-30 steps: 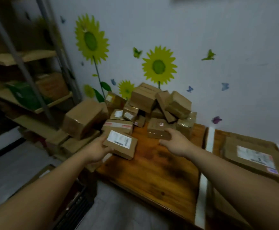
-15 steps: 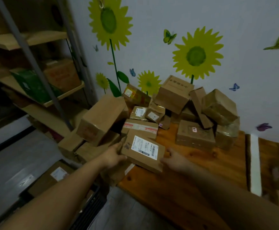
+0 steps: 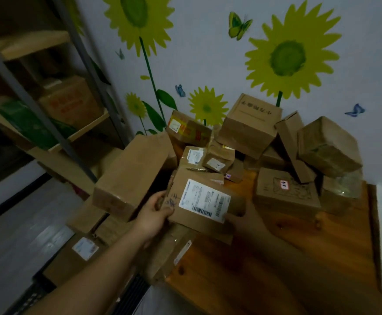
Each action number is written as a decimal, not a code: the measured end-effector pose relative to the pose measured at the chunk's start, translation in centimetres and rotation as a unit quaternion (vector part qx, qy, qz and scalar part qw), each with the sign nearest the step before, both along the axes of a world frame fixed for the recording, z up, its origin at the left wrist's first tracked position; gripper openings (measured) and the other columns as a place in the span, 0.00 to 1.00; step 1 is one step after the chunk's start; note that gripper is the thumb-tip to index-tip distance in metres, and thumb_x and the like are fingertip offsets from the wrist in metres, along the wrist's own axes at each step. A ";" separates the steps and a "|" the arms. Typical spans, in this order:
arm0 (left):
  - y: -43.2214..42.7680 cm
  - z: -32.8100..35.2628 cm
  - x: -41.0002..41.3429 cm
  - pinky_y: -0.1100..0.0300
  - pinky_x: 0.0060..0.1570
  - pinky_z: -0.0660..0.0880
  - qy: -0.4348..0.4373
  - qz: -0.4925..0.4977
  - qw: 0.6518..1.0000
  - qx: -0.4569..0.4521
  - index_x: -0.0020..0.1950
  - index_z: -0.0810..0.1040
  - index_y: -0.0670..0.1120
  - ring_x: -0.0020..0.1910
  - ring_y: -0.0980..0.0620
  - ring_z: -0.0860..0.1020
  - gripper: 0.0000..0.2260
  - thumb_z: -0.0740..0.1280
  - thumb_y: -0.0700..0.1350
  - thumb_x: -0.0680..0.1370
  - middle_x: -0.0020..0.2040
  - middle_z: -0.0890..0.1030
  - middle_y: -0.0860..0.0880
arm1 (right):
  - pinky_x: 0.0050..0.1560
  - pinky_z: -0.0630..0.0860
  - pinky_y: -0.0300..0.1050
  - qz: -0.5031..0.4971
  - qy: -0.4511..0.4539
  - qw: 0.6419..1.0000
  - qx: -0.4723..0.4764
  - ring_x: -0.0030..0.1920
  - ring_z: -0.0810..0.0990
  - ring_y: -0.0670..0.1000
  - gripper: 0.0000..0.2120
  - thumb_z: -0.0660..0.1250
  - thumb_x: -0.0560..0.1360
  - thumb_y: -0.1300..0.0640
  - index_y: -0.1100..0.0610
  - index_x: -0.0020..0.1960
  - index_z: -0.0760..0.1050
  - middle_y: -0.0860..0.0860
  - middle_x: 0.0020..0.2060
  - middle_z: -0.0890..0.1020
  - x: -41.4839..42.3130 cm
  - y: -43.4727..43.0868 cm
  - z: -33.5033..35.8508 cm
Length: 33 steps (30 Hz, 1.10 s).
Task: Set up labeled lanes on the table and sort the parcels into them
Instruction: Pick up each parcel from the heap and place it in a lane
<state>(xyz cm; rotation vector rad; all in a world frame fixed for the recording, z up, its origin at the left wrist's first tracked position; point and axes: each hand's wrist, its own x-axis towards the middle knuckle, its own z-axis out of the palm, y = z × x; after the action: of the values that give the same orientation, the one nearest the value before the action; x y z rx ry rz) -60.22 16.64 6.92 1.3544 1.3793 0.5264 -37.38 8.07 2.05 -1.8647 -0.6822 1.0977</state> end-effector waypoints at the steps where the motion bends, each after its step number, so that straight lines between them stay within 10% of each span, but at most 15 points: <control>1: 0.3 1.1 -0.2 0.60 0.47 0.74 -0.036 -0.005 0.999 -0.012 0.68 0.68 0.55 0.54 0.53 0.77 0.21 0.65 0.42 0.77 0.58 0.76 0.51 | 0.55 0.76 0.56 -0.003 -0.019 1.000 0.010 0.68 0.68 0.60 0.42 0.73 0.70 0.59 0.44 0.75 0.53 0.55 0.73 0.62 0.6 -0.1 1.4; 6: -0.4 7.2 0.5 0.57 0.46 0.79 -0.159 -0.012 0.987 0.020 0.62 0.68 0.58 0.52 0.50 0.77 0.21 0.65 0.36 0.77 0.57 0.75 0.49 | 0.48 0.81 0.47 0.113 -0.033 0.991 0.061 0.52 0.80 0.48 0.27 0.69 0.75 0.55 0.48 0.71 0.64 0.51 0.60 0.76 0.6 -3.6 7.6; 10: -4.0 9.8 1.2 0.53 0.42 0.80 -0.240 -0.020 0.969 0.061 0.71 0.56 0.56 0.50 0.49 0.78 0.35 0.67 0.31 0.73 0.59 0.75 0.46 | 0.55 0.78 0.49 -0.043 -0.013 0.979 0.197 0.54 0.79 0.46 0.17 0.67 0.77 0.56 0.48 0.64 0.70 0.51 0.59 0.78 -2.7 -8.2 10.5; 15: -11.3 8.8 -0.1 0.77 0.37 0.72 -0.180 -0.243 0.943 0.139 0.72 0.44 0.67 0.44 0.76 0.72 0.44 0.67 0.33 0.75 0.53 0.67 0.69 | 0.63 0.73 0.53 -0.108 -0.062 0.959 0.254 0.65 0.72 0.48 0.24 0.61 0.80 0.52 0.43 0.74 0.59 0.46 0.66 0.72 -7.7 -13.8 12.6; 23: -19.5 11.2 0.1 0.69 0.60 0.68 -0.220 -0.353 0.894 0.166 0.74 0.40 0.64 0.60 0.73 0.69 0.42 0.63 0.33 0.77 0.66 0.62 0.71 | 0.69 0.66 0.50 -0.137 -0.158 0.943 0.260 0.70 0.64 0.44 0.30 0.58 0.81 0.53 0.36 0.75 0.47 0.41 0.71 0.66 -10.0 -25.1 14.5; 28: -25.0 10.6 2.5 0.83 0.50 0.65 -0.213 -0.397 0.876 0.171 0.74 0.38 0.64 0.53 0.84 0.64 0.43 0.62 0.33 0.78 0.60 0.60 0.76 | 0.70 0.62 0.49 -0.151 -0.194 0.942 0.226 0.72 0.62 0.46 0.36 0.61 0.79 0.55 0.36 0.75 0.41 0.41 0.71 0.64 -9.3 -31.9 14.8; 33: -32.9 9.7 7.5 0.59 0.65 0.67 -0.159 -0.435 0.876 0.135 0.72 0.36 0.68 0.64 0.63 0.67 0.44 0.64 0.35 0.77 0.67 0.63 0.64 | 0.67 0.61 0.49 -0.176 -0.313 0.928 0.098 0.70 0.57 0.49 0.53 0.72 0.71 0.48 0.39 0.73 0.30 0.42 0.72 0.49 -6.5 -40.7 13.8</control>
<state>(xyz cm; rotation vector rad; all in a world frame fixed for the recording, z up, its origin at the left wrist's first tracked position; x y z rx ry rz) -52.76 -16.24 16.64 1.8409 0.3383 0.2989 -43.91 -32.67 15.86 -2.0577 -0.7330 0.1783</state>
